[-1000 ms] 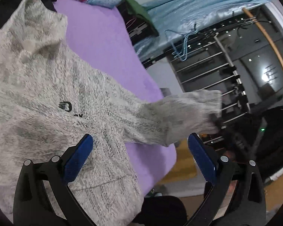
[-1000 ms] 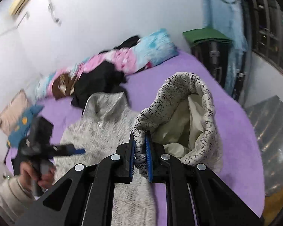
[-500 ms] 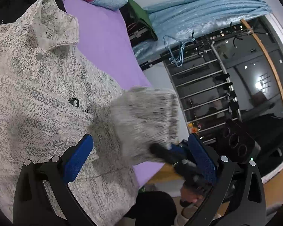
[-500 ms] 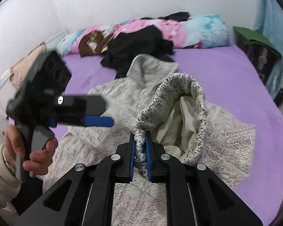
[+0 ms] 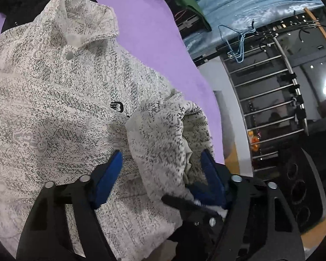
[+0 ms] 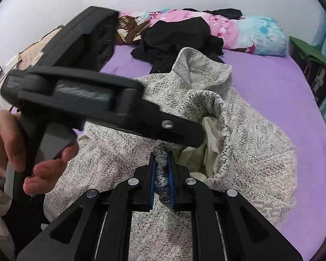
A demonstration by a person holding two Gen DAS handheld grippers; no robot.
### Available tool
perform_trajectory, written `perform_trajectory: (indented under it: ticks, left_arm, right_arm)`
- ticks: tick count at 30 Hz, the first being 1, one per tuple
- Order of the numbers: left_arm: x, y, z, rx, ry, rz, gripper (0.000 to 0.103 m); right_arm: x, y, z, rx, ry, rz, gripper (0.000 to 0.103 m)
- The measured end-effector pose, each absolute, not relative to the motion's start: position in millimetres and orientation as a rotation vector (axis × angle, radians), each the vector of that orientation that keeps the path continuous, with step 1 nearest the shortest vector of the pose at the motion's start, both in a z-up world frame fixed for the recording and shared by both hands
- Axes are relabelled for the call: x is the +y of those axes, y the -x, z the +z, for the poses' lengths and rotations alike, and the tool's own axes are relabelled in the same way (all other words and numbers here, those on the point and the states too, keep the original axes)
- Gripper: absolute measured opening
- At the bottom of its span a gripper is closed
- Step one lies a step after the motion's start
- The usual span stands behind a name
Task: Fold large clothes
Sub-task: 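Grasp the cuff with the left gripper while the right gripper opens and releases it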
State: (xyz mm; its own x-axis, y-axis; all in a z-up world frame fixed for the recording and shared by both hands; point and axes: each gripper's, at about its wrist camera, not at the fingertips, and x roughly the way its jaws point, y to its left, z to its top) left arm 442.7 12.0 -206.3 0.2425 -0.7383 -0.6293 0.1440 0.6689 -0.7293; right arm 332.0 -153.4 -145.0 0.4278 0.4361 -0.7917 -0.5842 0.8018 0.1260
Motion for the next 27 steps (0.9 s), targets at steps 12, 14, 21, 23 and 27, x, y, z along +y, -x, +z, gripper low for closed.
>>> perform_trajectory:
  ticks: [12,14,21,23,27]
  left_arm:
    - [13.0,-444.3,-223.0,1.265,0.577,-0.638,0.018]
    - [14.5,-442.7,-223.3,1.263,0.567,-0.643,0.014]
    - [33.8,-433.8,-226.7,1.214,0.612,-0.648,0.006]
    - [43.8,-433.5,-232.0,1.214,0.635,-0.636,0.006]
    - [61.5,-434.1,-231.4,1.193,0.686,-0.631,0.006]
  right_arm:
    - [-133.8,-323.7,-152.5,0.943,0.225,0.653,0.01]
    - [-132.0,-328.4,-154.7,0.947,0.227,0.654,0.01]
    - [-125.1,-322.5,-152.1,0.924,0.213,0.682,0.023]
    - [-124.0,-316.4,-146.2,0.906,0.213,0.703,0.047]
    - [-123.3,-307.2,-133.2,0.878,0.207,0.724,0.048]
